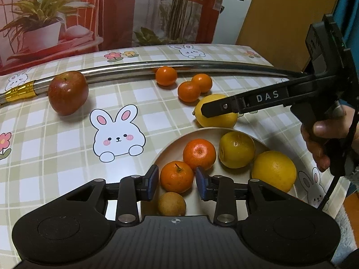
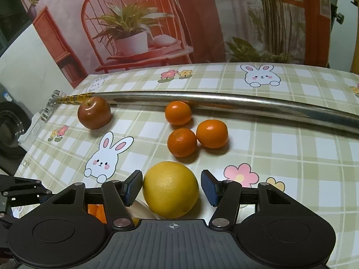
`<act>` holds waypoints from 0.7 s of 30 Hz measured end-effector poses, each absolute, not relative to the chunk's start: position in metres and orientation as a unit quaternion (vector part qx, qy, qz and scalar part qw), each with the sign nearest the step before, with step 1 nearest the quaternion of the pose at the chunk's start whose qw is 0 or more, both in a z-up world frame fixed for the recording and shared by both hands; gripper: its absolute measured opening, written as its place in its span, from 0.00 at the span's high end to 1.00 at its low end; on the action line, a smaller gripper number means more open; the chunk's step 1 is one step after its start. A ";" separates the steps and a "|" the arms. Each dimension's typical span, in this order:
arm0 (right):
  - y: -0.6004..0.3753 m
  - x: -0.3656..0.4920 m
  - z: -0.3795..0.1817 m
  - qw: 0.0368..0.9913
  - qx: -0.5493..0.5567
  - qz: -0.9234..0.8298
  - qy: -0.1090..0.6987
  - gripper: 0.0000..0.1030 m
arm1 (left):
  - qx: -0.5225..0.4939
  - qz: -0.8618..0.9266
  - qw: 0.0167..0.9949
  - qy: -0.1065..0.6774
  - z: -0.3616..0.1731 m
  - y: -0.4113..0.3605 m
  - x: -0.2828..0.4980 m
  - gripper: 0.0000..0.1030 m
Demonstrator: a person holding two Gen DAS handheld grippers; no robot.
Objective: Organize fruits
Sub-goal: 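Carry the tangerine with the left gripper while the right gripper carries the grapefruit over the plate, then release the tangerine onto the plate with the left gripper while the right gripper releases the grapefruit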
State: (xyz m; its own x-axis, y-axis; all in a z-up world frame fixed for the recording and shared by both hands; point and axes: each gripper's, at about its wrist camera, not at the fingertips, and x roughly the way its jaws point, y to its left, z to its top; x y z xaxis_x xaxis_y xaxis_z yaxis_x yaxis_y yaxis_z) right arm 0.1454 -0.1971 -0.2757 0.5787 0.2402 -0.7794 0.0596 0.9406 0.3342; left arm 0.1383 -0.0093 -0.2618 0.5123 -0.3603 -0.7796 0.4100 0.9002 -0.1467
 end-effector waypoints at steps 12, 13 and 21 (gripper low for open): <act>-0.196 0.137 -0.271 0.879 0.167 0.036 0.446 0.50 | -0.010 -0.204 0.882 0.425 -0.244 0.012 0.129 0.62; -0.197 0.135 -0.268 0.880 0.170 0.034 0.442 0.50 | -0.014 -0.200 0.883 0.424 -0.242 0.014 0.128 0.62; -0.179 0.112 -0.232 0.893 0.145 0.062 0.422 0.50 | -0.035 -0.158 0.894 0.417 -0.230 0.037 0.116 0.61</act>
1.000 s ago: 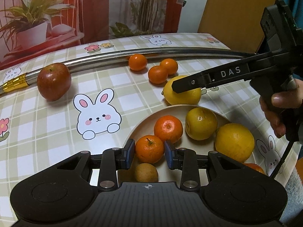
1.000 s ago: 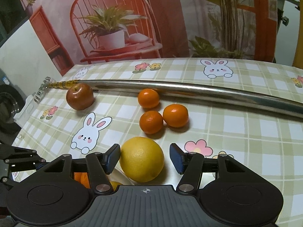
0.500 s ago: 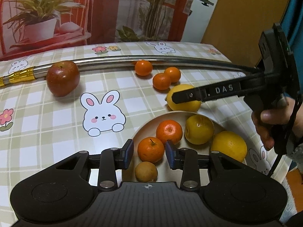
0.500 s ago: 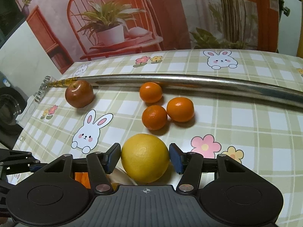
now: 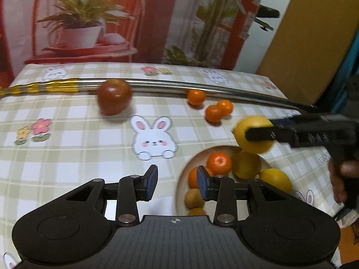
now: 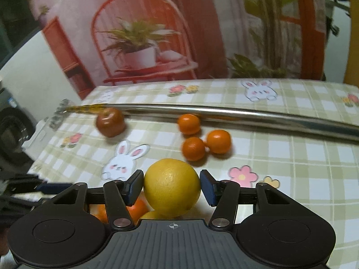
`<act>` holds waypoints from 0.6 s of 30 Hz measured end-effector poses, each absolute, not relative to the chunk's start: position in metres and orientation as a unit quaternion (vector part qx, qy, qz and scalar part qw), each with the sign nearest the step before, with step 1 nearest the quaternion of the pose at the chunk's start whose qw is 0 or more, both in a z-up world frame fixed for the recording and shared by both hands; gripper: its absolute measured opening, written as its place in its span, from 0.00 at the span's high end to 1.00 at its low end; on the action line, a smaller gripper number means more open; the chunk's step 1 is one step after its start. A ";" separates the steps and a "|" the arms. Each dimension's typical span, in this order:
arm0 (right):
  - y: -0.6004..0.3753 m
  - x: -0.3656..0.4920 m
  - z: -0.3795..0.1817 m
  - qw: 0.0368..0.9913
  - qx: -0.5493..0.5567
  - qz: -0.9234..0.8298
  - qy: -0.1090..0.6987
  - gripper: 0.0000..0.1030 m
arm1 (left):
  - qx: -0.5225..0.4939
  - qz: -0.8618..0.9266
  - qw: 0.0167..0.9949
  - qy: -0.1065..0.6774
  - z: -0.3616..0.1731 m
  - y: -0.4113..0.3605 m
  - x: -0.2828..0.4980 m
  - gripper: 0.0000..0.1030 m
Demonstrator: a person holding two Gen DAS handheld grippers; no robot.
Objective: Organize fruits
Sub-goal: 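Release the tangerine onto the plate with the left gripper while the right gripper releases the grapefruit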
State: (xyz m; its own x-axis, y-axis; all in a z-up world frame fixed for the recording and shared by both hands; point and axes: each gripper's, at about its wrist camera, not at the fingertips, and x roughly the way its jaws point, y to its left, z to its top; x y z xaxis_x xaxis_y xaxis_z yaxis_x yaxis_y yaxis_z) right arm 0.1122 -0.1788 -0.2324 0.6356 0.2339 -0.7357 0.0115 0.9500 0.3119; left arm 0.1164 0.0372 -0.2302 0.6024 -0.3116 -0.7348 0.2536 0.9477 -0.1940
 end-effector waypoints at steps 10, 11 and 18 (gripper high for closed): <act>-0.123 0.091 -0.221 0.882 0.095 0.115 0.447 0.50 | -0.062 -0.119 0.905 0.404 -0.220 0.066 0.095 0.53; -0.120 0.088 -0.223 0.880 0.094 0.116 0.451 0.50 | -0.064 -0.118 0.905 0.403 -0.219 0.068 0.094 0.53; -0.105 0.072 -0.236 0.868 0.086 0.113 0.475 0.50 | -0.074 -0.113 0.907 0.399 -0.219 0.075 0.085 0.53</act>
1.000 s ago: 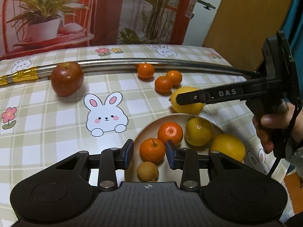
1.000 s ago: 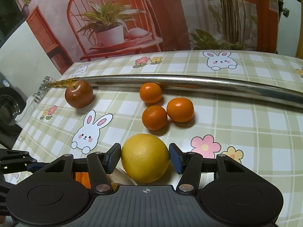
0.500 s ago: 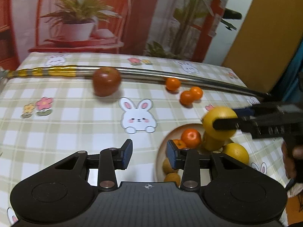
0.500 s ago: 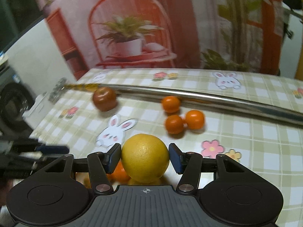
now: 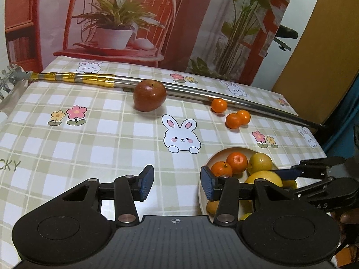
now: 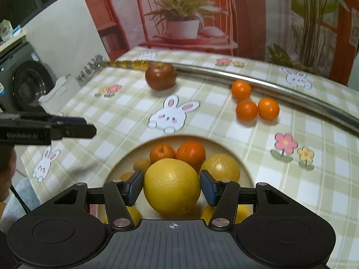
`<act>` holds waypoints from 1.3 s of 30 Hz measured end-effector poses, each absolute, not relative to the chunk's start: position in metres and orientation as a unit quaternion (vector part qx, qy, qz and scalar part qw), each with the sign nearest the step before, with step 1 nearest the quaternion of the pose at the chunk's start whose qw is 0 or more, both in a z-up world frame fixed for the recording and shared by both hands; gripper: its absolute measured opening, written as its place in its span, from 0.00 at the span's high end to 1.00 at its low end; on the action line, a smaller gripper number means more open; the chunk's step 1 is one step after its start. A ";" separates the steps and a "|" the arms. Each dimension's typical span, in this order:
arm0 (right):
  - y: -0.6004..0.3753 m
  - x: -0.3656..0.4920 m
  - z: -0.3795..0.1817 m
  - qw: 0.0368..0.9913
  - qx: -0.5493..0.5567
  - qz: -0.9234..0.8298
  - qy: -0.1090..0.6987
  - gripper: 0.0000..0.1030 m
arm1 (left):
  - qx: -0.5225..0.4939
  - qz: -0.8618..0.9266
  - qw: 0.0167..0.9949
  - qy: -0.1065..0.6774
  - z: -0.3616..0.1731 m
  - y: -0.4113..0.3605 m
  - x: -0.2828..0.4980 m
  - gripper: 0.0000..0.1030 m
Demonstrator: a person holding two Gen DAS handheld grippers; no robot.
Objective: Organize fruits
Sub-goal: 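Release the tangerine onto the plate with the left gripper while the right gripper releases the grapefruit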
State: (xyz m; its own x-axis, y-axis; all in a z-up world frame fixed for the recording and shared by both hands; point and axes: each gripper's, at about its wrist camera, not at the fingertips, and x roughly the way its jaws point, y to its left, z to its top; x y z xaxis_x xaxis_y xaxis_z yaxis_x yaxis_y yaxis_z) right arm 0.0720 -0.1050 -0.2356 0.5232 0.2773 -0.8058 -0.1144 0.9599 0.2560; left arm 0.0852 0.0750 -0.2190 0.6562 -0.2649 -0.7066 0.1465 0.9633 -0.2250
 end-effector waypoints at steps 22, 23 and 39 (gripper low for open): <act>-0.101 0.069 -0.235 0.867 0.060 0.105 0.483 0.53 | -0.079 -0.115 0.906 0.399 -0.222 0.076 0.079 0.53; -0.103 0.068 -0.234 0.869 0.060 0.102 0.481 0.53 | -0.079 -0.115 0.906 0.399 -0.222 0.076 0.078 0.53; -0.135 0.065 -0.210 0.891 0.080 0.070 0.441 0.53 | -0.077 -0.115 0.905 0.402 -0.221 0.075 0.085 0.53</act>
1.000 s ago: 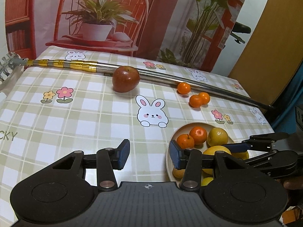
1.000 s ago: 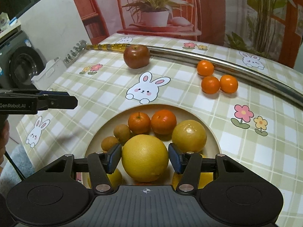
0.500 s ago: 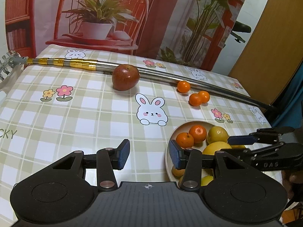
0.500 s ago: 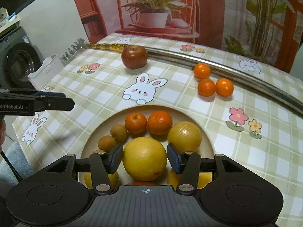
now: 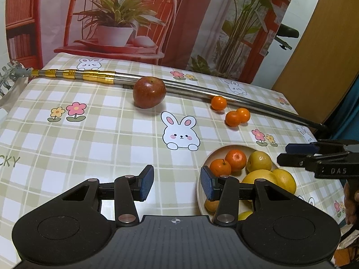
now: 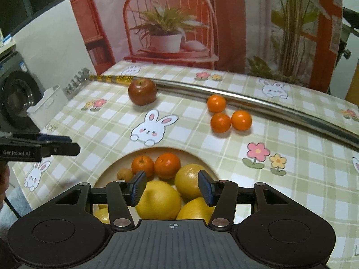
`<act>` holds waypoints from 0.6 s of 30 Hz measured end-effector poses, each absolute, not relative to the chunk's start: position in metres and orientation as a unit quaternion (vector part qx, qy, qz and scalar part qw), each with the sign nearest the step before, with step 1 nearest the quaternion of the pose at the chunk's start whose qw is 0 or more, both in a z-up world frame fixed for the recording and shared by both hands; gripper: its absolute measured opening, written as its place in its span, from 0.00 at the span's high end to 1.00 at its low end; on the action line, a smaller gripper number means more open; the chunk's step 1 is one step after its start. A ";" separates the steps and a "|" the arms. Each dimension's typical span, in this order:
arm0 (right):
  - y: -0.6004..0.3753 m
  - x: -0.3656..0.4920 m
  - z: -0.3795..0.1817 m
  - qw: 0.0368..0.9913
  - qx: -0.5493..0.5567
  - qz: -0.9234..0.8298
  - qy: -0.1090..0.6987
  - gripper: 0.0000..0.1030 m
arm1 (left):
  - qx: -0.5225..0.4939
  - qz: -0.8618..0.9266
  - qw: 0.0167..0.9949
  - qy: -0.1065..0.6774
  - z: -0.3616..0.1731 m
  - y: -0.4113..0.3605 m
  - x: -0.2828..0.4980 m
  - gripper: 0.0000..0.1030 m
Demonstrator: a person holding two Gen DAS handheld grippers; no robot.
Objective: Organize fruits
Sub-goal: 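Release the tangerine onto the plate with the left gripper while the right gripper releases the grapefruit, then grasp a third orange tangerine with the left gripper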
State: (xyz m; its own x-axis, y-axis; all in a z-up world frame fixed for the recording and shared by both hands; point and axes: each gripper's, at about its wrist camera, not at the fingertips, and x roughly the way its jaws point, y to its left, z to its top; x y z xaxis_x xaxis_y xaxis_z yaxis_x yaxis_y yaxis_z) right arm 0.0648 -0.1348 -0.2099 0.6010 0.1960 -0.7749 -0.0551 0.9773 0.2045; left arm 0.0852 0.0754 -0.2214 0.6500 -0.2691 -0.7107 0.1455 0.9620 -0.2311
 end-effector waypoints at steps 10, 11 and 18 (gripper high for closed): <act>-0.158 0.071 -0.203 0.902 0.084 0.044 0.421 0.53 | -0.057 -0.133 0.909 0.390 -0.208 0.056 0.107 0.53; -0.162 0.072 -0.202 0.903 0.084 0.041 0.419 0.53 | -0.052 -0.137 0.910 0.388 -0.206 0.052 0.111 0.53; -0.194 0.081 -0.199 0.912 0.090 0.013 0.401 0.53 | -0.018 -0.183 0.906 0.381 -0.200 0.007 0.150 0.53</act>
